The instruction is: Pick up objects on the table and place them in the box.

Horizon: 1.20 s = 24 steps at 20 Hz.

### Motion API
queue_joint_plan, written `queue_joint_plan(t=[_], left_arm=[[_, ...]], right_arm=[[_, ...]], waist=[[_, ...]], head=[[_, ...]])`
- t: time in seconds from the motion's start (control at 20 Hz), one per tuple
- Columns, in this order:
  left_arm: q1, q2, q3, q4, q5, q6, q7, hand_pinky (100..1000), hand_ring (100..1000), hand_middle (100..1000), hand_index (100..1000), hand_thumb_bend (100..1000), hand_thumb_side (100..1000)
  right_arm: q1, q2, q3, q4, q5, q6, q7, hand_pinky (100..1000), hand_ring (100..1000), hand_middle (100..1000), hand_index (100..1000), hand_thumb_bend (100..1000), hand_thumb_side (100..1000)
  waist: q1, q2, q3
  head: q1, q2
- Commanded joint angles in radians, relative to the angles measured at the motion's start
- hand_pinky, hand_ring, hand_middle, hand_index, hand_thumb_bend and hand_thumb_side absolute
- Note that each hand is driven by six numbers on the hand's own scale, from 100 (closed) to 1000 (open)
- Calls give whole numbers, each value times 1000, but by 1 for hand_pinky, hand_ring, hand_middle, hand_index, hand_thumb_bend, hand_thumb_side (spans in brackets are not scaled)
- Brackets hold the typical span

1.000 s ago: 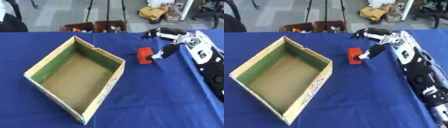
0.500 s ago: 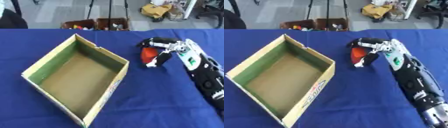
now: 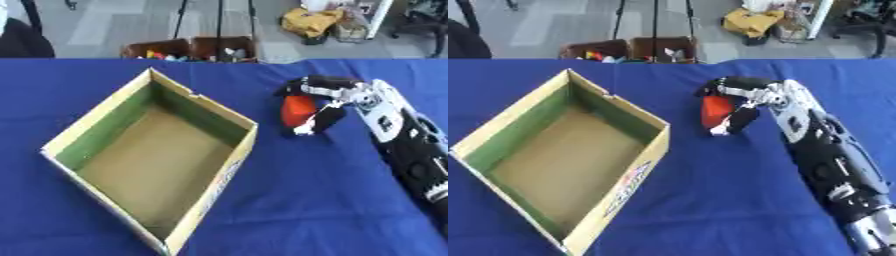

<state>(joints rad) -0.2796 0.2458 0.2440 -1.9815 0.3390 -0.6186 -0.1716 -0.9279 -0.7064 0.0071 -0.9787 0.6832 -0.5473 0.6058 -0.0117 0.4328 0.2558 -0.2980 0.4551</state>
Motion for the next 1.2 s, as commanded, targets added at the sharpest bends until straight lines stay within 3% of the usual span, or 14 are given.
queue_joint_plan(t=[0.05,0.55,0.9,1.2], left_arm=[[-6,16,1,-18,-3,1,0,480,685,825,894,100,827],[11,33,2,-18,5,5,9,482,685,823,893,100,824],[17,41,2,-18,13,5,13,483,684,822,894,100,822],[17,43,3,-18,17,4,13,483,684,822,894,100,822]], right_arm=[[0,-51,-1,-18,-16,-62,63,849,871,868,936,439,444],[6,-99,-2,-86,-102,-76,48,850,869,874,936,444,494],[15,-113,1,-119,-143,-63,52,849,869,874,935,444,500],[18,-114,2,-119,-143,-59,56,849,869,874,934,449,499]], waist=[[-15,-7,0],[-9,-44,-23],[-6,-60,-26],[-4,-61,-28]], head=[[-1,-13],[5,2],[-31,-19],[-37,-27]])
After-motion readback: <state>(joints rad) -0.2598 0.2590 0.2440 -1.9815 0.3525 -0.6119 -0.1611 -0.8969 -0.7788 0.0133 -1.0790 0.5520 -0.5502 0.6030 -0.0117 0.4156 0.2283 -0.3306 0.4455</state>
